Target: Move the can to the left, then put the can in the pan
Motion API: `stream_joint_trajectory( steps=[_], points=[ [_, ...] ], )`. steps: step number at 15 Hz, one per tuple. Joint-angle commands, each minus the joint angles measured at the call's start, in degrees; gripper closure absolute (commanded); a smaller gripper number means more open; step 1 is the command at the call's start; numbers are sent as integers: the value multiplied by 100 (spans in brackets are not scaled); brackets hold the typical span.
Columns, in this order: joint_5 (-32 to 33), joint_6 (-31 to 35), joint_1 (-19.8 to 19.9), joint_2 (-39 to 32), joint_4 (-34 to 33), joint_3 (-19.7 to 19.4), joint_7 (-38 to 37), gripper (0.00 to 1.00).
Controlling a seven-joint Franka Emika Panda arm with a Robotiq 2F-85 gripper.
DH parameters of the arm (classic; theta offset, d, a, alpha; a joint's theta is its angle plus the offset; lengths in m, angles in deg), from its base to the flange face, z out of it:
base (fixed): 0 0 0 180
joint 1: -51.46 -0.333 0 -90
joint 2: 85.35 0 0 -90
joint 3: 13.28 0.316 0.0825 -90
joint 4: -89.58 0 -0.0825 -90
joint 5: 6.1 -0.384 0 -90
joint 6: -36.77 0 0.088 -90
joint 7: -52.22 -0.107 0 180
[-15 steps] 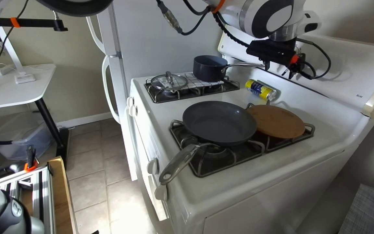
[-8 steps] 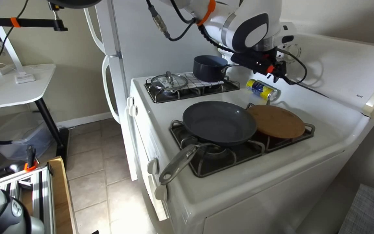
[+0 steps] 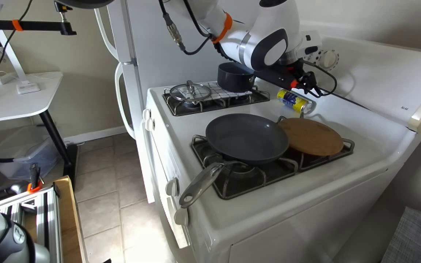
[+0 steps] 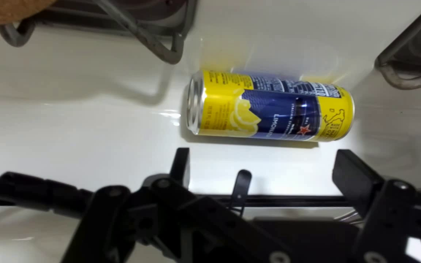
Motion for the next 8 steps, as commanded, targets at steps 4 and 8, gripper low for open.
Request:
stream_joint_trajectory(
  steps=[4,8],
  points=[
    [54,1095,-118,-756,-450,87,-192,0],
    [44,1646,-232,-1229,-829,-74,-372,0]
  ],
)
